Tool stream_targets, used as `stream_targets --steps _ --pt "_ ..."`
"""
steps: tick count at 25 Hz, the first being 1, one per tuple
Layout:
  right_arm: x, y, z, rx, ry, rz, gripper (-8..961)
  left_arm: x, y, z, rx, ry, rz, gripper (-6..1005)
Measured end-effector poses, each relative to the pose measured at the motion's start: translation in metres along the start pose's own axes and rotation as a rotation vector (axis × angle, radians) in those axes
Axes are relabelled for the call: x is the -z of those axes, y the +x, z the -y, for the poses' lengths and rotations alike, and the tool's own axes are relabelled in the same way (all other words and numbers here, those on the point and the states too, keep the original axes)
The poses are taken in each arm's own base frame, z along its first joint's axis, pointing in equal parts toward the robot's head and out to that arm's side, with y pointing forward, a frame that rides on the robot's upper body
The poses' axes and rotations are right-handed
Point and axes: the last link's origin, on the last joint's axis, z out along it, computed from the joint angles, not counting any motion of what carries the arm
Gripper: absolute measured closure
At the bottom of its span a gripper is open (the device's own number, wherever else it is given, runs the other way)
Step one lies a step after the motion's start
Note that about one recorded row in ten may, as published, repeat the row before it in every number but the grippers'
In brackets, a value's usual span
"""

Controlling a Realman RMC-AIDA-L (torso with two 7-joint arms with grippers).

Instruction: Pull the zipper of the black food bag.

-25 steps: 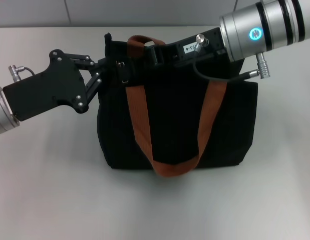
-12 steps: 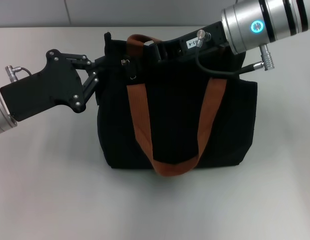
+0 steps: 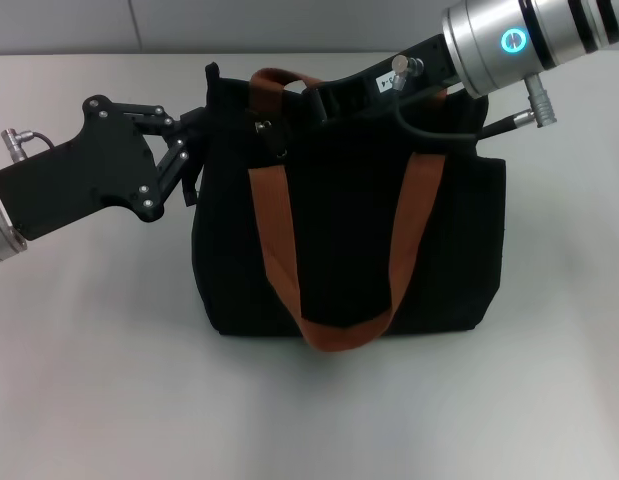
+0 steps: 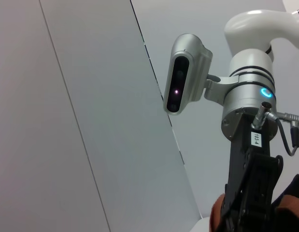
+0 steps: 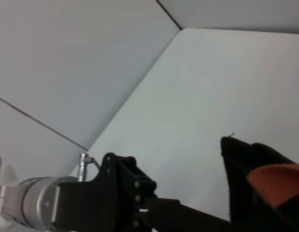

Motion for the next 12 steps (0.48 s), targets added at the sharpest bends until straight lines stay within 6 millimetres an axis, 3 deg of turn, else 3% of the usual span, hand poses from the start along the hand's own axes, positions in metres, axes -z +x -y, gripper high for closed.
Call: stream_targets --steps 8,12 --pt "0.008 0.003 0.004 -0.02 0.07 -0.026 955 0.001 -0.001 0.001 0.0 0.007 0.006 902" --pt "0.023 0.008 0.007 -0.038 0.12 -0.016 955 0.001 -0.001 0.002 0.0 0.013 0.007 901"
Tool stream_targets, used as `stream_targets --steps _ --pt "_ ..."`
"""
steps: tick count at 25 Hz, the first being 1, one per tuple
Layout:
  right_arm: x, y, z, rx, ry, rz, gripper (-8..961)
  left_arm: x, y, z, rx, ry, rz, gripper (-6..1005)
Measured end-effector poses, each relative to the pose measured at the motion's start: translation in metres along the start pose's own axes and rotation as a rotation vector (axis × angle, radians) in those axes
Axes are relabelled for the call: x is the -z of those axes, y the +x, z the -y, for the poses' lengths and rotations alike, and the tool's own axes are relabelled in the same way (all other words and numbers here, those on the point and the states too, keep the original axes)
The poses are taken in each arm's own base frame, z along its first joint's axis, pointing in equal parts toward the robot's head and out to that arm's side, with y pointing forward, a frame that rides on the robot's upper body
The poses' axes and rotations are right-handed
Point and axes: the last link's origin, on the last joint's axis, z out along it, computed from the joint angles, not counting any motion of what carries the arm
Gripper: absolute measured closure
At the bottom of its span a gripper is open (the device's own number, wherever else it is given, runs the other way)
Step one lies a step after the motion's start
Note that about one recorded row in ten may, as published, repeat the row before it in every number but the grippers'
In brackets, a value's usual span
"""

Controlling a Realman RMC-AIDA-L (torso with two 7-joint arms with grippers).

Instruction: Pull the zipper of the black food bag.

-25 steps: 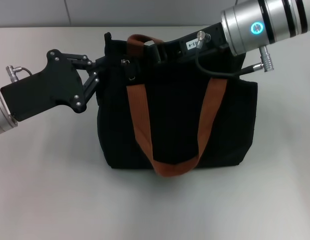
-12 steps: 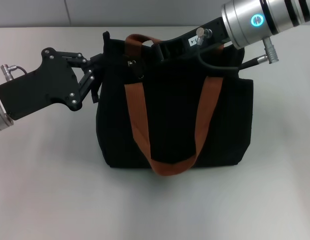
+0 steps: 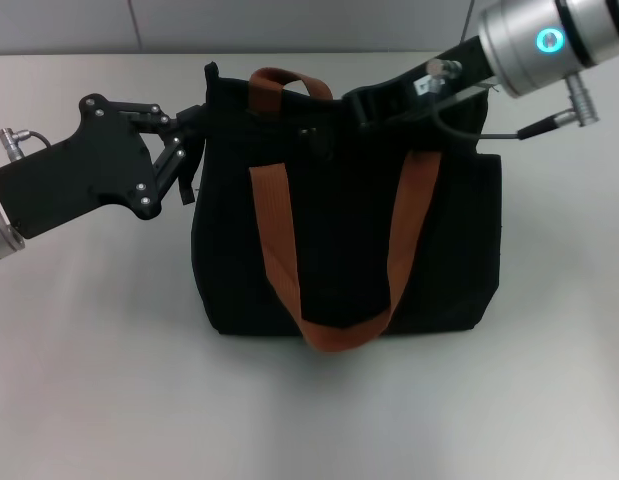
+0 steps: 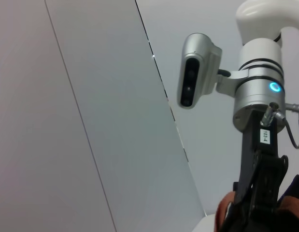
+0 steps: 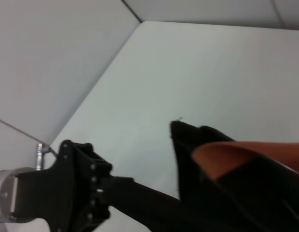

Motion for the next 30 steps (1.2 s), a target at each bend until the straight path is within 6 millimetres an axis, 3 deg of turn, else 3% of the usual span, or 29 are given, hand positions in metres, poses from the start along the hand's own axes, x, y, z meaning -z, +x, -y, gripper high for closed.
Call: stream_targets --steps 19,30 --pt "0.053 0.024 0.021 -0.064 0.153 0.061 941 0.001 -0.001 0.003 -0.002 0.02 0.008 894" --pt "0.069 0.033 0.02 0.004 0.001 0.183 912 0.001 0.0 0.003 0.0 0.017 0.005 891"
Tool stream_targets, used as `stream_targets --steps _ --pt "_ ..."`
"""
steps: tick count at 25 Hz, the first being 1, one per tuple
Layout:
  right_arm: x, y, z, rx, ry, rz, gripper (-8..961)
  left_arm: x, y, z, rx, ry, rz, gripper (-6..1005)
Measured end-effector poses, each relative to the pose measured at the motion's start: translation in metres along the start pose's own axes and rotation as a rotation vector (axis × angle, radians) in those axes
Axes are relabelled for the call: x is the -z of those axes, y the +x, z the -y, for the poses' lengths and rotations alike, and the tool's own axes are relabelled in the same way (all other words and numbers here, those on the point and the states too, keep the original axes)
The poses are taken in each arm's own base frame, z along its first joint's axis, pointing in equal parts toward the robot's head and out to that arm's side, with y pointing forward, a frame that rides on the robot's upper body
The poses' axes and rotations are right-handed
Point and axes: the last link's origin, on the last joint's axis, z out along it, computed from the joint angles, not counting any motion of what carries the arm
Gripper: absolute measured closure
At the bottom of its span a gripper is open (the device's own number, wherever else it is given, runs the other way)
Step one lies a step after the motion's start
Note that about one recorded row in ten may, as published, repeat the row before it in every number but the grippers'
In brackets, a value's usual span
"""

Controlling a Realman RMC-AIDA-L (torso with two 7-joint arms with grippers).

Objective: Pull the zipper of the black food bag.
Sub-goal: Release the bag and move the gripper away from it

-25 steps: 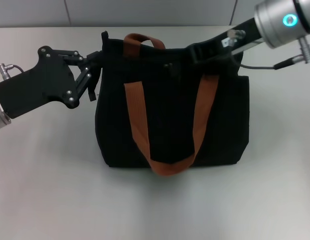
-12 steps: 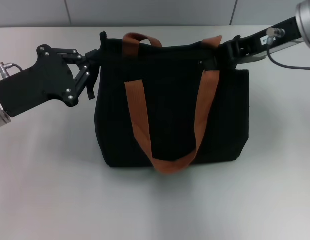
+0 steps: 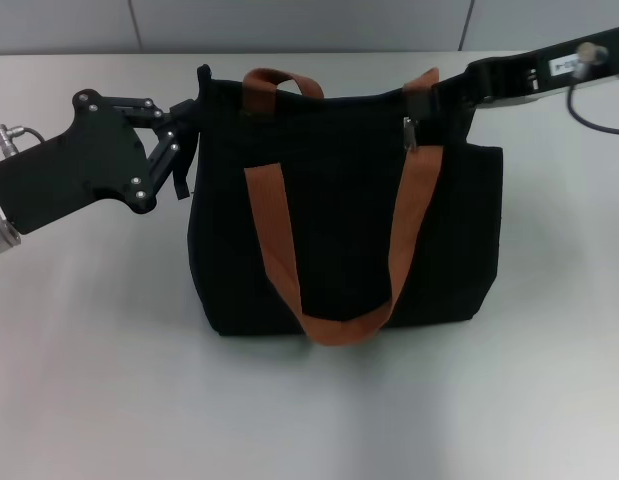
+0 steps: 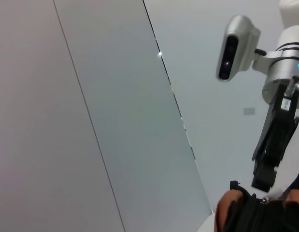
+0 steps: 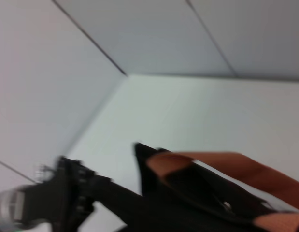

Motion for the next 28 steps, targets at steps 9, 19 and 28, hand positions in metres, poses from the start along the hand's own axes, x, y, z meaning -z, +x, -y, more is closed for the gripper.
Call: stream_targets --steps 9,19,28 --pt "0.028 0.031 0.017 0.138 -0.283 0.27 703 -0.001 -0.001 -0.003 0.037 -0.004 -0.002 888" --pt "0.02 0.115 0.032 0.562 -0.421 0.446 306 -0.002 -0.003 -0.005 0.124 -0.01 0.005 884" --pt "-0.008 0.191 0.033 0.715 -0.376 0.357 187 0.003 -0.008 -0.005 0.256 0.005 0.034 881"
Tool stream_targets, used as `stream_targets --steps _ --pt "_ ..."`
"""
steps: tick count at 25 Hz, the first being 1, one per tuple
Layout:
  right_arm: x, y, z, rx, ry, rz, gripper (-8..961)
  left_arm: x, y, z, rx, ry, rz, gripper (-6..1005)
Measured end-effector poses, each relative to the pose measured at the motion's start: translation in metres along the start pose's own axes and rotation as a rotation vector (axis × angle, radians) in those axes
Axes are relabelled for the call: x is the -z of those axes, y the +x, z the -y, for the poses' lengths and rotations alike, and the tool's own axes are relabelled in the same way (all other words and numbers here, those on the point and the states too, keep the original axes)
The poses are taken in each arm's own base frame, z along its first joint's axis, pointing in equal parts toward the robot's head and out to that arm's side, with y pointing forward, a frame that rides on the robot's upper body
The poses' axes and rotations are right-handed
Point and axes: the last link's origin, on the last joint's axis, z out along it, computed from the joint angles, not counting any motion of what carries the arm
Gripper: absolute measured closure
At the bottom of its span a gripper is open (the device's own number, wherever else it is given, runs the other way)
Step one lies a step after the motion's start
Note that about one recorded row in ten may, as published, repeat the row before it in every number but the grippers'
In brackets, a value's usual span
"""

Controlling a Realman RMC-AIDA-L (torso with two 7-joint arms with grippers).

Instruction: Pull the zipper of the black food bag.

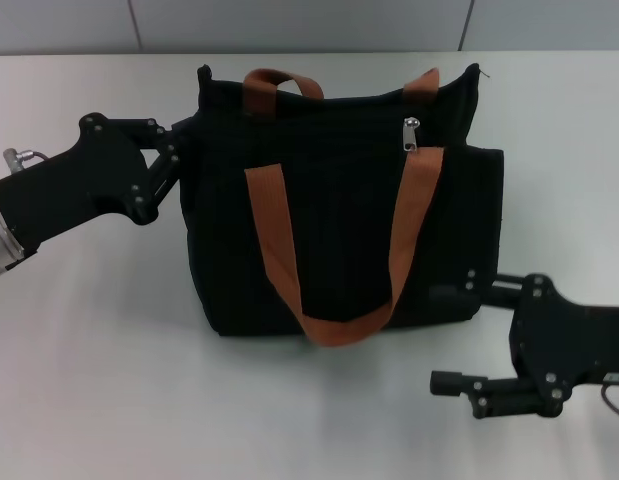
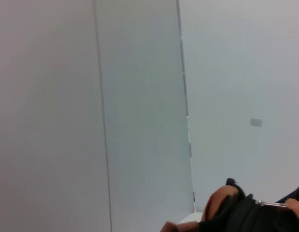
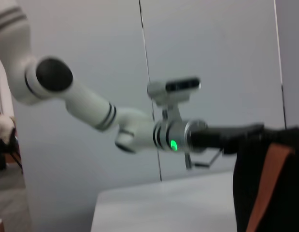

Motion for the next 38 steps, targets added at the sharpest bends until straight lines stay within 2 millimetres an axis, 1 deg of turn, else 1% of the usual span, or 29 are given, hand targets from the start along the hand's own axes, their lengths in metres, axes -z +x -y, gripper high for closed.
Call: stream_targets --steps 2,8,10,11,12,14,15,17,18,19,20,21,22,24,25,28,30,31,32,33,34,37,38 --pt "-0.001 0.004 -0.002 -0.007 0.014 -0.008 167 0.0 -0.001 0.001 0.04 0.009 0.007 881" --pt "0.0 0.004 -0.001 -0.012 0.01 -0.012 167 0.004 -0.004 0.004 0.135 0.025 0.034 879" --pt "-0.001 0.004 0.0 -0.012 0.01 -0.016 167 0.011 -0.002 0.007 0.167 0.024 0.052 878" --pt "-0.001 0.004 0.0 -0.012 0.01 -0.016 167 0.016 0.0 0.01 0.186 0.017 0.058 858" --pt "-0.001 0.005 0.001 -0.013 0.016 -0.021 167 0.027 0.006 0.013 0.228 -0.001 0.066 837" --pt "-0.003 0.006 0.003 -0.012 0.021 -0.031 167 0.027 0.006 0.013 0.228 -0.001 0.066 796" --pt "-0.003 0.006 0.003 -0.012 0.021 -0.031 167 0.042 0.017 0.015 0.274 -0.043 0.059 776" --pt "-0.005 0.008 0.005 -0.013 0.028 -0.046 167 0.048 0.023 0.012 0.293 -0.083 0.04 735" --pt "-0.005 0.008 0.005 -0.013 0.028 -0.046 167 0.048 0.023 0.012 0.293 -0.083 0.04 714" --pt "-0.006 0.008 0.005 -0.014 0.031 -0.05 167 0.051 0.032 0.001 0.294 -0.167 -0.004 694" --pt "-0.006 0.008 0.005 -0.014 0.031 -0.05 167 0.051 0.032 0.001 0.294 -0.167 -0.004 673" --pt "-0.006 0.008 0.006 -0.014 0.03 -0.05 167 0.049 0.033 -0.005 0.282 -0.199 -0.02 653" --pt "-0.007 0.009 0.006 -0.015 0.028 -0.052 167 0.045 0.031 -0.013 0.255 -0.239 -0.029 612" --pt "-0.009 0.01 0.006 -0.02 0.02 -0.058 167 0.031 0.023 -0.035 0.184 -0.337 -0.028 530" --pt "-0.01 0.011 0.006 -0.023 0.017 -0.063 167 0.031 0.023 -0.035 0.184 -0.337 -0.028 489" --pt "-0.011 0.013 0.006 -0.029 0.015 -0.073 166 0.022 0.013 -0.056 0.136 -0.419 -0.023 371" --pt "-0.011 0.014 0.005 -0.028 0.011 -0.08 166 0.02 0.006 -0.064 0.126 -0.438 -0.014 293" --pt "-0.011 0.015 0.004 -0.029 0.007 -0.087 166 0.02 0.006 -0.064 0.126 -0.438 -0.014 255" --pt "-0.012 0.018 0.003 -0.032 0.0 -0.105 166 0.017 -0.009 -0.075 0.115 -0.443 0.024 216" --pt "-0.012 0.018 0.003 -0.032 0.0 -0.105 166 0.017 -0.009 -0.075 0.115 -0.443 0.024 204" --pt "-0.012 0.021 0.003 -0.032 -0.001 -0.123 166 0.017 -0.02 -0.081 0.112 -0.433 0.063 191" --pt "-0.012 0.026 0.002 -0.029 0.006 -0.139 166 0.019 -0.037 -0.087 0.125 -0.417 0.127 167" --pt "-0.012 0.026 0.002 -0.029 0.006 -0.139 166 0.019 -0.037 -0.087 0.125 -0.417 0.127 167"
